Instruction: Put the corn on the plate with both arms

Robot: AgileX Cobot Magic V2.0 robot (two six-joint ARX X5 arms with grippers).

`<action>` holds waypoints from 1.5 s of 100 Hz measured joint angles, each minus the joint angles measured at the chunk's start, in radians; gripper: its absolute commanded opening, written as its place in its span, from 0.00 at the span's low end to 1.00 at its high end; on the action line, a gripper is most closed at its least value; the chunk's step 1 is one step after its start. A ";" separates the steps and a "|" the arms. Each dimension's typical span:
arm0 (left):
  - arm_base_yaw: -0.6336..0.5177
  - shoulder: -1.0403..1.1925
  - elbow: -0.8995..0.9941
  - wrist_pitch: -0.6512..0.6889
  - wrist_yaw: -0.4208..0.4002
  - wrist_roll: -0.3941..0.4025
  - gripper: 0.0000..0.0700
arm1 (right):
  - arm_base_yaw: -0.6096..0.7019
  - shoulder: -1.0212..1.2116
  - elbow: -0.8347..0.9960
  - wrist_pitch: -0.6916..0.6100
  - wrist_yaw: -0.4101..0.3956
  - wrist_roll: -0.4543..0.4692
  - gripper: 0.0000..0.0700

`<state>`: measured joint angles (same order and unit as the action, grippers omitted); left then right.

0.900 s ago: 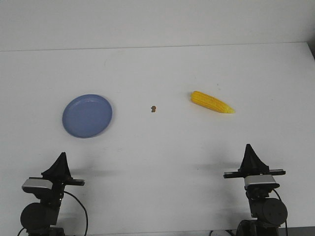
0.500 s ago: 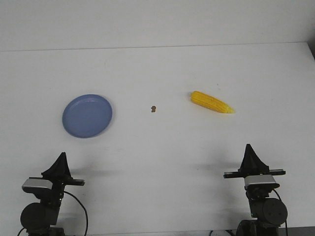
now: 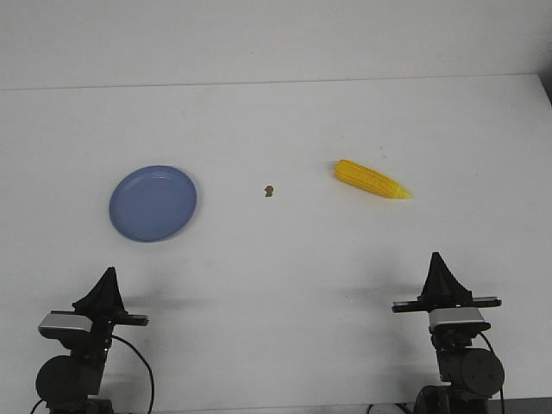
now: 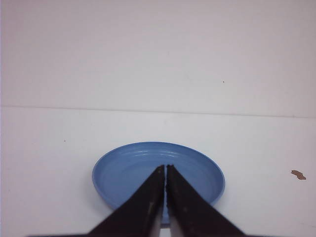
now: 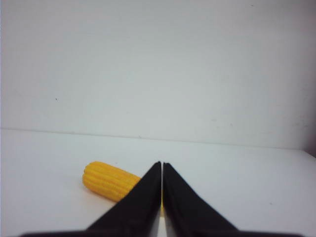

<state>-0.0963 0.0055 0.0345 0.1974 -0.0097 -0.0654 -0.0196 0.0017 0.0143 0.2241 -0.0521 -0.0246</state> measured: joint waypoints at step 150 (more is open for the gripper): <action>0.000 0.738 0.889 -0.900 -0.010 -0.027 0.02 | 0.000 0.664 0.870 -1.069 0.000 0.152 0.01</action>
<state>-0.0963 0.7433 0.9237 -0.7021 -0.0196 -0.0921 -0.0196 0.6655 0.8841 -0.8452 -0.0525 0.1276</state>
